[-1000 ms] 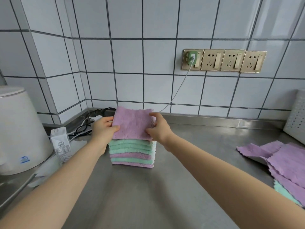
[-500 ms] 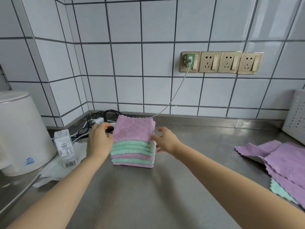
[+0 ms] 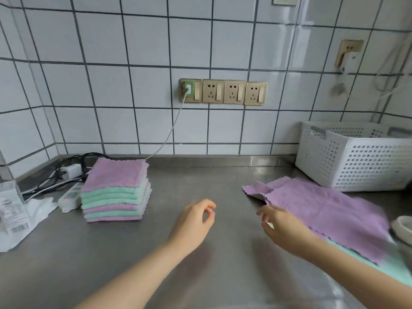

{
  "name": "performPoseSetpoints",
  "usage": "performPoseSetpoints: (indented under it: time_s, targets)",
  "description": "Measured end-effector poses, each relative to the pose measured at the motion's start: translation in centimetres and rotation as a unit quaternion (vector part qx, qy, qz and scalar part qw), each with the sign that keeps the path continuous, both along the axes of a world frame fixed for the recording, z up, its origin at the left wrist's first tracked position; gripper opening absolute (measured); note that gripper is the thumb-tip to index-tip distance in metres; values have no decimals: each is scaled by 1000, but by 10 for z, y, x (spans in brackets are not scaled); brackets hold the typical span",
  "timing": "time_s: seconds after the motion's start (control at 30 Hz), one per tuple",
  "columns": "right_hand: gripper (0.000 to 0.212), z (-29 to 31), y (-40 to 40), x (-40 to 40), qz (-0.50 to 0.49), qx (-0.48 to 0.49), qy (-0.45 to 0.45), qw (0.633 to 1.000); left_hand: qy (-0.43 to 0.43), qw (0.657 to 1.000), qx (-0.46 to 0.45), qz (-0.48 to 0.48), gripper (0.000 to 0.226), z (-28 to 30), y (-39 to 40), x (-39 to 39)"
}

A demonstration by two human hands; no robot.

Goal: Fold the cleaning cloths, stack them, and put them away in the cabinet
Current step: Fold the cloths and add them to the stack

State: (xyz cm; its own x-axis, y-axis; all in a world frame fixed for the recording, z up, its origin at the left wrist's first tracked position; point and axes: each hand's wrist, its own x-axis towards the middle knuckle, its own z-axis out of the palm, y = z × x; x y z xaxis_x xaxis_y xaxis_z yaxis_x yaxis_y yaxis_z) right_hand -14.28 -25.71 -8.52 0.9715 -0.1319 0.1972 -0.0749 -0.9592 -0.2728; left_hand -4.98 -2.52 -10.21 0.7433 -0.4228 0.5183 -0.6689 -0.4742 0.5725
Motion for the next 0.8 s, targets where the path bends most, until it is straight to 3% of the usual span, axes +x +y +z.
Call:
performPoseSetpoints:
  time_s: [0.27, 0.37, 0.6, 0.7, 0.77, 0.8]
  targets:
    - [24, -23, -118, -77, -148, -107, 17, 983, 22, 985, 105, -137, 20, -14, -131, -43]
    - [23, -33, -137, -87, -161, -140, -16, 977, 22, 976, 130, -172, 27, -14, -169, -52]
    - [51, -27, -145, -91, -140, -224, -13, 964, -1, 969, 166, -182, 45, -5, -230, -67]
    - [36, 11, -127, -87, -112, -241, -115, 957, -3, 968, 171, -185, 34, 3, -252, -72]
    - [15, 41, -114, -84, -100, -235, -199, 946, -23, 978, 151, -139, 12, 9, -265, -67]
    - [5, 54, -107, -81, -97, -226, -239, 939, -35, 987, 125, -98, 15, 10, -268, -61]
